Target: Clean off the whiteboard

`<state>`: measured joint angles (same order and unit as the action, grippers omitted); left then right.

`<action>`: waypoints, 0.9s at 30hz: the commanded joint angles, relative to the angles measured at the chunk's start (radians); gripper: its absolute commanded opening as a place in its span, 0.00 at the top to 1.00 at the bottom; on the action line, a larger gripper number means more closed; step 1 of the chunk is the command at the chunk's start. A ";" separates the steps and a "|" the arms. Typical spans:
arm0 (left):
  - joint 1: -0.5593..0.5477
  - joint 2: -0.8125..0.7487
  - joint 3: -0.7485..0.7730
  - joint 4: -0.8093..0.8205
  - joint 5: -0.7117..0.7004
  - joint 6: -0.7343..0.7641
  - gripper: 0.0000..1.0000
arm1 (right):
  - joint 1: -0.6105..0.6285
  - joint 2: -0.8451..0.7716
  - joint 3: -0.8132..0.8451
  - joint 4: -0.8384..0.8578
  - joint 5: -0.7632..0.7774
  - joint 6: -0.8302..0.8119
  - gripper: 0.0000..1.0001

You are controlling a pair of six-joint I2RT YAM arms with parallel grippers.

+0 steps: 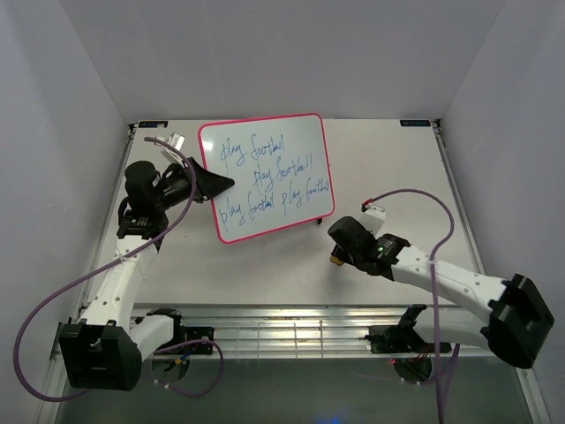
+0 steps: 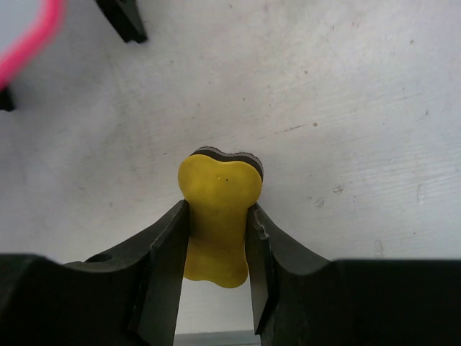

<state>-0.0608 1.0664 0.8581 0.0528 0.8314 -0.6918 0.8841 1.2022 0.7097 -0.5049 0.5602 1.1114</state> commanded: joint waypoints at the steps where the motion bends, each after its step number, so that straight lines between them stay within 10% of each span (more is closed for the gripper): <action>1: 0.004 -0.062 -0.022 0.082 0.077 -0.034 1.00 | -0.002 -0.223 -0.010 -0.047 0.072 -0.213 0.70; 9: -0.079 -0.062 -0.174 0.082 0.140 -0.080 1.00 | -0.020 -0.425 0.088 -0.021 -0.129 -0.618 0.70; 27: -0.218 -0.010 -0.447 0.102 0.072 -0.245 1.00 | -0.020 -0.100 0.204 0.269 -0.679 -0.774 0.70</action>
<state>-0.2783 1.0557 0.4164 0.0681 0.8658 -0.9070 0.8642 1.0618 0.8391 -0.3622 0.0452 0.3946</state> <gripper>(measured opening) 0.162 0.397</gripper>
